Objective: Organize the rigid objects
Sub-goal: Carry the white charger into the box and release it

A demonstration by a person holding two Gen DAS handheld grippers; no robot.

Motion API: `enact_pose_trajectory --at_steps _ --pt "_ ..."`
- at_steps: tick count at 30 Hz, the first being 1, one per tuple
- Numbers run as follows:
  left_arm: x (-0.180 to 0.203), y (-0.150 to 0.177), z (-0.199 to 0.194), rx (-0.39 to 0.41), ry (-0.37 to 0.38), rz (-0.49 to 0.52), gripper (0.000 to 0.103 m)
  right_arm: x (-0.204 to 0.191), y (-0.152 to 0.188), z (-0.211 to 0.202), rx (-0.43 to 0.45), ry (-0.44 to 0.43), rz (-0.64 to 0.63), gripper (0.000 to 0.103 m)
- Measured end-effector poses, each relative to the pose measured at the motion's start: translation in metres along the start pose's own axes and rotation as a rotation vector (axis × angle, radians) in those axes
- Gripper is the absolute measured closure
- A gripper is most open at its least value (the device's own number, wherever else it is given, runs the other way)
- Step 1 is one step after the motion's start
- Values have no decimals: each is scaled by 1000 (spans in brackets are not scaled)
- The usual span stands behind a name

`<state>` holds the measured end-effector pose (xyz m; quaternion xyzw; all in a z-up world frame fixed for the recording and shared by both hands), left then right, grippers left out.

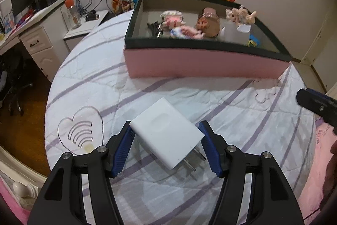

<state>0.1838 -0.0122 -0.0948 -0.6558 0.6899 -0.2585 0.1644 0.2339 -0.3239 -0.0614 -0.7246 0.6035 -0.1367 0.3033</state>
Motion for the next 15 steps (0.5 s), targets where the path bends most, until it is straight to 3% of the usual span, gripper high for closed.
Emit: enact_pose_trajectory --at_steps 3,10,15 --pt "8 -15 -8 19 12 11 39 1 -4 -2 7 0 -2 25" --pt "28 -84 -28 131 26 55 39 6 -15 -2 24 0 3 24" --pt "35 -126 -15 156 30 67 39 15 -20 6 16 13 17 25"
Point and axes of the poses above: each gripper's, at about its wrist camera, not at the fingertips, and z roughly the way its jaws point, x to its right, y to its underside, the point moved 8 cm from there along z, roughly the way its jaws point, and after that the axes turned 4 degrees about -z, right-handed, at the moved point
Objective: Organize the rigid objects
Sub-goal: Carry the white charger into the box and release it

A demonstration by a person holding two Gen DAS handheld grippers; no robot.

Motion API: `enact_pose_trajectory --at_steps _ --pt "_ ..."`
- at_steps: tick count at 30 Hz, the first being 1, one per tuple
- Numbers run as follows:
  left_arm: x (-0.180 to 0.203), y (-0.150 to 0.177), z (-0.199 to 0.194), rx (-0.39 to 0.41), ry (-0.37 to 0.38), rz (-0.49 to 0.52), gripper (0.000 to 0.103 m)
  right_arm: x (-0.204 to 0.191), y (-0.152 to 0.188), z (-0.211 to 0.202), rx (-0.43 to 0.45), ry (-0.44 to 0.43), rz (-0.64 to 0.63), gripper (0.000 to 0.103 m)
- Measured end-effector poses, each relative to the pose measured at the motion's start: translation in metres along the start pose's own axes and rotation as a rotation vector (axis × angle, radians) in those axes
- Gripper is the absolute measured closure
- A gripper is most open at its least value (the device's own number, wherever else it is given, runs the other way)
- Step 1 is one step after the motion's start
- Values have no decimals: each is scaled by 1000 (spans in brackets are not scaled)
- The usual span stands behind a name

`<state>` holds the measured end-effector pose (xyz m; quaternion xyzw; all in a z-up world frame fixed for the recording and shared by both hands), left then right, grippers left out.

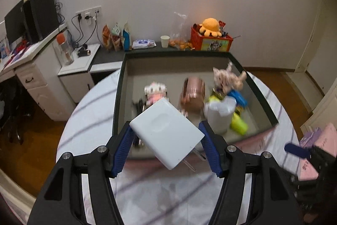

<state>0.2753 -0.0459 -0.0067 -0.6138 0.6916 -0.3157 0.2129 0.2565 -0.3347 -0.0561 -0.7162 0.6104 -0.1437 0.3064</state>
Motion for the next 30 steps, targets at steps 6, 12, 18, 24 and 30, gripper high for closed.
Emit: enact_pose_trajectory --at_steps 6,12,18,24,30 --pt "3 -11 48 -57 4 10 39 15 -5 14 -20 17 21 25" --pt "-1 -6 84 -108 11 -5 39 19 -20 24 -19 12 26 25" --pt "-10 -6 102 -117 -24 -10 36 8 -36 29 -13 -9 2 16" --pt "-8 -9 102 -98 -42 -9 11 8 -34 29 -20 -14 -5 16" --pt "-7 -9 77 -57 -55 -14 3 4 -29 21 -17 -1 -5 16"
Point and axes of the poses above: each gripper's, at about its wrist camera, not at the fingertips, and z roughly the way its jaws point, x to its right, y to its underside, the point moved 8 cm from there along z, roughly the way its jaws point, and after that the axes turned 4 degrees about -z, right-handed, at the moved point
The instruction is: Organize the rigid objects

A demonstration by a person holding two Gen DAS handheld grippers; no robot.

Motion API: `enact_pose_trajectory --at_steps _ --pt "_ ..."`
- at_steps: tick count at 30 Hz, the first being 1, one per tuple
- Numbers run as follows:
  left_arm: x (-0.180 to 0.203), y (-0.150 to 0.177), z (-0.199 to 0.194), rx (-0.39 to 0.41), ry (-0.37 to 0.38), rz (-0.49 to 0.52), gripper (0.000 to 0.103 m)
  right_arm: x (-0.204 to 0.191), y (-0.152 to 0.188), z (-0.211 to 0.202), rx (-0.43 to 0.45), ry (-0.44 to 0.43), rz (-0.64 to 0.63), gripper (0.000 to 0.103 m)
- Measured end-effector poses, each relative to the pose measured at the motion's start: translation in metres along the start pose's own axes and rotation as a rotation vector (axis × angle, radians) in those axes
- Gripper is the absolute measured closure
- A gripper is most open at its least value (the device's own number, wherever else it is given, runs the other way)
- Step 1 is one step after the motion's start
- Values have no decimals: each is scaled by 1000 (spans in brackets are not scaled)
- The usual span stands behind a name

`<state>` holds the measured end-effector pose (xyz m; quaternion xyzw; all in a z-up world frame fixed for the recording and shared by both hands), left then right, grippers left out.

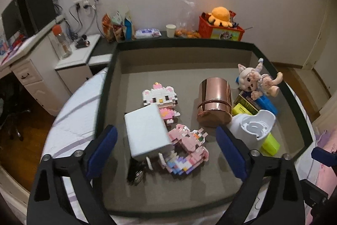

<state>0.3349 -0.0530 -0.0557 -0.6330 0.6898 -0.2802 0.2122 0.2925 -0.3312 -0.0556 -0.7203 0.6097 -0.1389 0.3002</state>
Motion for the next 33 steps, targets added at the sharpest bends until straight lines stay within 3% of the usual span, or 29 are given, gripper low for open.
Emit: enact_pose_trajectory --at_steps 4,7,19,33 --pt "-4 5 -33 42 -65 17 0 -1 3 -16 14 36 18 14" --pt "-6 14 -64 68 -64 10 0 -5 7 -36 46 40 40 0" --pt "-21 87 -196 133 -60 -40 0 -49 32 -130 195 79 -21 0" --pt "-24 137 -294 239 -114 -45 0 -84 76 -212 315 137 -89 0"
Point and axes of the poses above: each gripper's, at about its wrist camera, not at the fingertips, and z roughly the way its jaws point, x to its right, y to its underside, the point moved 8 cm from there along z, roughly the way its jaws point, and after that the axes turned 4 degrees about -z, right-handed, at the moved point
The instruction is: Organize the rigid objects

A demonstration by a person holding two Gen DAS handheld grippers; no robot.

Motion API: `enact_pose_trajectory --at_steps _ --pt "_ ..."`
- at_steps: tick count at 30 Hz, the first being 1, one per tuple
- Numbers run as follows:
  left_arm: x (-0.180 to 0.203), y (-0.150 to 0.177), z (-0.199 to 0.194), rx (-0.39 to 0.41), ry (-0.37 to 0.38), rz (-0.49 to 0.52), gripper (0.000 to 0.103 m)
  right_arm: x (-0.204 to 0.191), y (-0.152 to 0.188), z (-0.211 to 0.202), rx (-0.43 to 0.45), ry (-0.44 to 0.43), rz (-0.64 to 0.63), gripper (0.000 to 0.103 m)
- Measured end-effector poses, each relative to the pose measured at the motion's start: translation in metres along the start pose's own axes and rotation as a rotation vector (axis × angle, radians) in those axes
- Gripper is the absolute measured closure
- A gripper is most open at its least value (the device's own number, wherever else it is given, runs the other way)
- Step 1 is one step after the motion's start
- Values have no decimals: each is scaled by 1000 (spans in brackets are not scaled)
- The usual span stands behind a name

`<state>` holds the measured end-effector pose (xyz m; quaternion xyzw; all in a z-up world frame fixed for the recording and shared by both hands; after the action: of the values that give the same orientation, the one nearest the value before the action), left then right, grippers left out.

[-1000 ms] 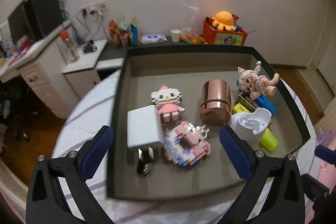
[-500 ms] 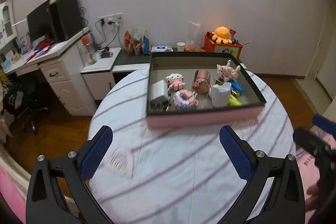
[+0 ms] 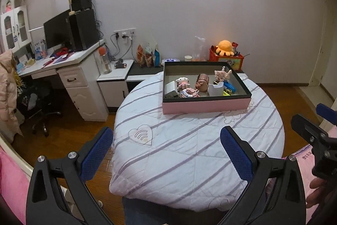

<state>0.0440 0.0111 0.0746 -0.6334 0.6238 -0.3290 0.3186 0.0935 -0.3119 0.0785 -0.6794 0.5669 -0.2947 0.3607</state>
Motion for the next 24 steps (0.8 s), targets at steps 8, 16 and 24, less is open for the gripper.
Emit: enact_pose_trajectory --at_steps 8,16,24 --pt "-4 3 -42 82 -33 6 0 -13 4 -36 61 8 -26 0" --pt "-10 8 -34 48 -18 -23 0 -18 9 -31 58 6 -31 0" --pt "-8 11 -29 39 -5 -24 0 -13 14 -28 53 10 -15 0"
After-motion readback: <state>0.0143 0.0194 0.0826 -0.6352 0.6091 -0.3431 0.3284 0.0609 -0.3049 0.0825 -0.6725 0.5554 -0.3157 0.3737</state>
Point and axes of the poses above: each gripper's, at about its wrist camera, not at the fingertips, and z roughly the way its jaws point, x to its right, y to its underside, the point moved 8 cm from there along z, roughly the way its jaws point, and after that the axes turned 4 degrees about -z, right-handed, at the moved point
